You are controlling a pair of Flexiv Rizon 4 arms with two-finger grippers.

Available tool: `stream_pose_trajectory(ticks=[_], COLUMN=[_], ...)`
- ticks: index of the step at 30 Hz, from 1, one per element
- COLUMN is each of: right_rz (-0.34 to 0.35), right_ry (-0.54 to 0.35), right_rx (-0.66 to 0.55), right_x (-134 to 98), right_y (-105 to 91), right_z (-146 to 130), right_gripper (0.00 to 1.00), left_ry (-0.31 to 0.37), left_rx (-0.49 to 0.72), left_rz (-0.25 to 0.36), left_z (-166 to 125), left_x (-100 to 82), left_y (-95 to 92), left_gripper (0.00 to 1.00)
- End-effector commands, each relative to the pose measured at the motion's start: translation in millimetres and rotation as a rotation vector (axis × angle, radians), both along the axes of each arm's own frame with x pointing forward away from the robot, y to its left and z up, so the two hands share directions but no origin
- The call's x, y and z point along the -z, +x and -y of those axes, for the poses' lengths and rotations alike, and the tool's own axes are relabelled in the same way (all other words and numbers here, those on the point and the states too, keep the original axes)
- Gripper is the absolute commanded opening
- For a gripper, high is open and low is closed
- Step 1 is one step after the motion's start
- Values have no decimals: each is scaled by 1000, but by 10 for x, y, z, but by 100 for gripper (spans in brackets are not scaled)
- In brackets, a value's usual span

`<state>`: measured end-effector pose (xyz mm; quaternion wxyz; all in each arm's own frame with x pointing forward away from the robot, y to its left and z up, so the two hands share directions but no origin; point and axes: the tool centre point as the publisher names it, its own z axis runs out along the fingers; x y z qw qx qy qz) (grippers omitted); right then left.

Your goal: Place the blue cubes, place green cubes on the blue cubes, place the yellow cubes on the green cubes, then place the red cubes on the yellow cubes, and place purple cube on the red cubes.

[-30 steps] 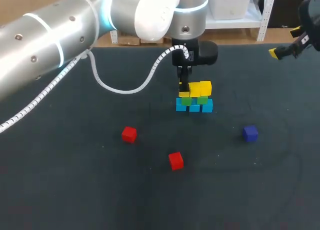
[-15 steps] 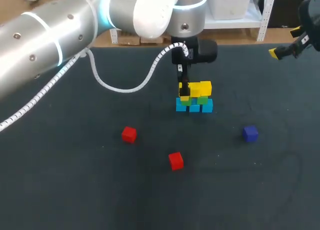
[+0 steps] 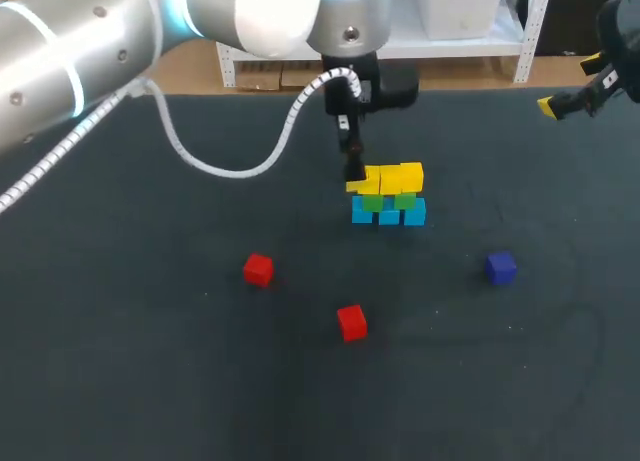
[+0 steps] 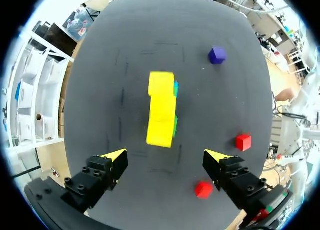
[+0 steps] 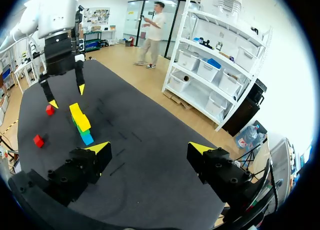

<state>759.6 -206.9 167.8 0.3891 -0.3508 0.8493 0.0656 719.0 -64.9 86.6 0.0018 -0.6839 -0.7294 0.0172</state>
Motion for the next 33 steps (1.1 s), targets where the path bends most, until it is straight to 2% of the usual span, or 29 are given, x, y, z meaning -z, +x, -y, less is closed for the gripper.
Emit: stream_pose_trajectory(ticks=[1, 3, 6, 11, 20, 26, 33], right_rz=[26, 26, 26, 26, 26, 26, 26], right_ry=[-25, -25, -25, -25, -25, -25, -25], right_rx=[39, 39, 39, 39, 39, 39, 39], right_x=[-5, -5, -5, -5, -5, -5, -5], right_y=[-36, -36, -36, -36, -36, -36, -36], right_z=[-22, -22, -22, -22, -22, -22, -22], right_gripper=[100, 100, 100, 100, 100, 100, 100], left_ry=[-6, -6, -78, -192, -271, -256, -143], left_rx=[7, 3, 28, 74, 185, 261, 303], left_rz=[36, 40, 39, 0, -66, -119, -138], left_z=[-204, -296, -401, -537, -773, -801, -839], left_x=[-26, -28, 1, 83, 172, 249, 336], left_y=[-179, -242, -335, -445, -656, -798, -917], left_gripper=[100, 100, 100, 100, 100, 100, 100])
